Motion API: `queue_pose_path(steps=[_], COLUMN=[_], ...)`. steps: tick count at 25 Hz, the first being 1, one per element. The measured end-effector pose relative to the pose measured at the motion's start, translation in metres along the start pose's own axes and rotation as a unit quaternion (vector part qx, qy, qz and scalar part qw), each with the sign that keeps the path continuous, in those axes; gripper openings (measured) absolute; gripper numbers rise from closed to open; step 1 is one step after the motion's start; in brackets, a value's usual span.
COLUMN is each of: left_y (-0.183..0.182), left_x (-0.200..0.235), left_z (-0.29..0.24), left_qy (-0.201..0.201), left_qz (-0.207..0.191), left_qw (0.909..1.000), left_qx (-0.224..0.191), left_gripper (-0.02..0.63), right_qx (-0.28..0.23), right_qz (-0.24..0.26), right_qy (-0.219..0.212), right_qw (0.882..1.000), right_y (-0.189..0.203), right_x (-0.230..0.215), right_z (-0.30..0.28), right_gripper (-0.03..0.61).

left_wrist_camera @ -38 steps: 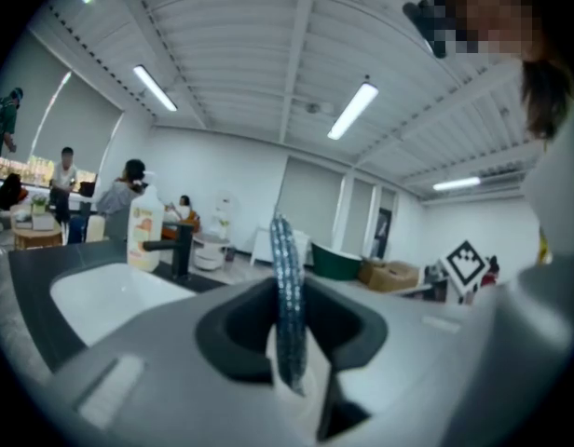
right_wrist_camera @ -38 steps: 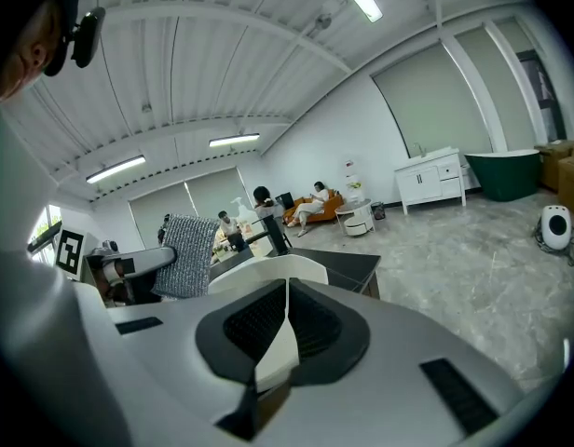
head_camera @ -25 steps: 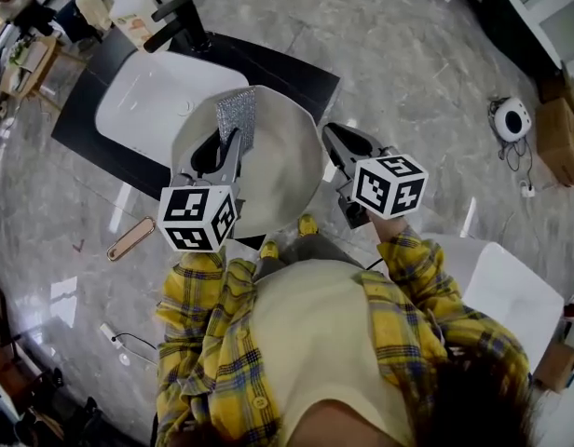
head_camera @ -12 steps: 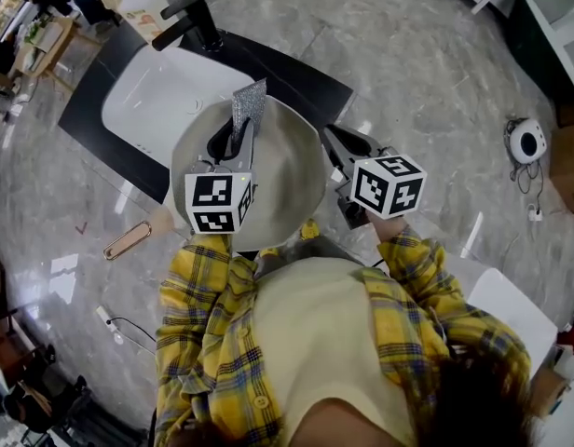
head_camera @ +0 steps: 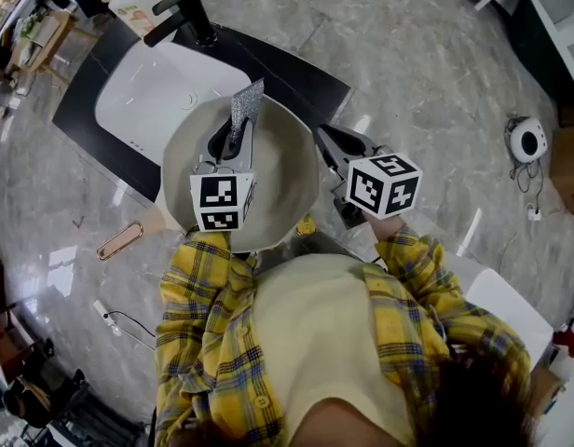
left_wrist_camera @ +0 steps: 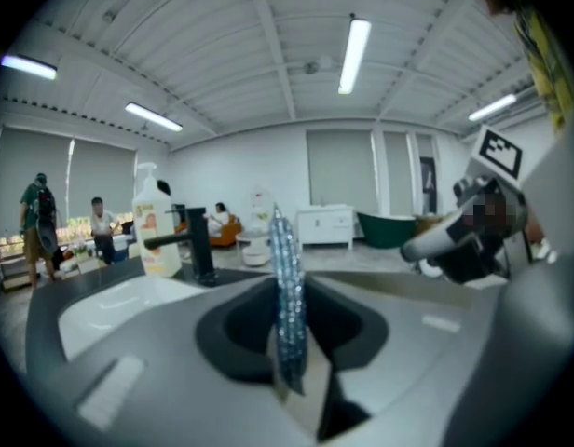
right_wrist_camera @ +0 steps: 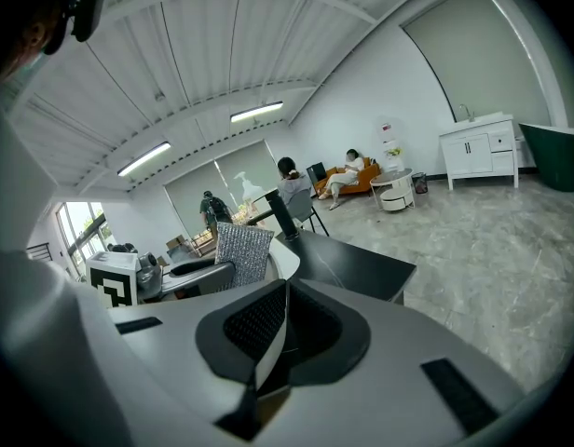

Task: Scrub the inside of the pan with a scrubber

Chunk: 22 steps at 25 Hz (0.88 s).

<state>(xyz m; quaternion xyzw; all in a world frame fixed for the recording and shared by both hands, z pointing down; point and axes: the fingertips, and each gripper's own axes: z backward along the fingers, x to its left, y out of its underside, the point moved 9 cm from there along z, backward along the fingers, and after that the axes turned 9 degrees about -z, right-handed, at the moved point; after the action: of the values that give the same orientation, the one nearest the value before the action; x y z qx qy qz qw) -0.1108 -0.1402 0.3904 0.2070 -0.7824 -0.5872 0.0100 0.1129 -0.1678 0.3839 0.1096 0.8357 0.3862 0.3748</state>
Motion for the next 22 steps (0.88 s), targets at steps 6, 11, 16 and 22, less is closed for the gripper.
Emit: queue_pose_path(steps=[6, 11, 16, 22], left_y=[0.004, 0.005, 0.0, 0.001], left_x=[-0.004, -0.002, -0.003, -0.004], left_z=[-0.004, -0.003, -0.001, -0.003], left_qy=[0.018, 0.025, 0.033, 0.033], left_qz=[0.0, 0.0, -0.009, -0.005], left_qw=[0.9997, 0.9994, 0.9992, 0.999], left_qx=[0.014, 0.023, 0.019, 0.029], left_gripper=[0.091, 0.092, 0.092, 0.092], right_qx=[0.009, 0.017, 0.02, 0.02], right_qz=[0.003, 0.007, 0.008, 0.007], right_qy=[-0.007, -0.009, -0.009, -0.006], right_qw=[1.0, 1.0, 1.0, 1.0], right_y=[0.003, 0.006, 0.009, 0.013], right_x=[0.0, 0.001, 0.002, 0.003], right_z=[-0.001, -0.002, -0.001, 0.003], right_gripper=[0.015, 0.017, 0.017, 0.017])
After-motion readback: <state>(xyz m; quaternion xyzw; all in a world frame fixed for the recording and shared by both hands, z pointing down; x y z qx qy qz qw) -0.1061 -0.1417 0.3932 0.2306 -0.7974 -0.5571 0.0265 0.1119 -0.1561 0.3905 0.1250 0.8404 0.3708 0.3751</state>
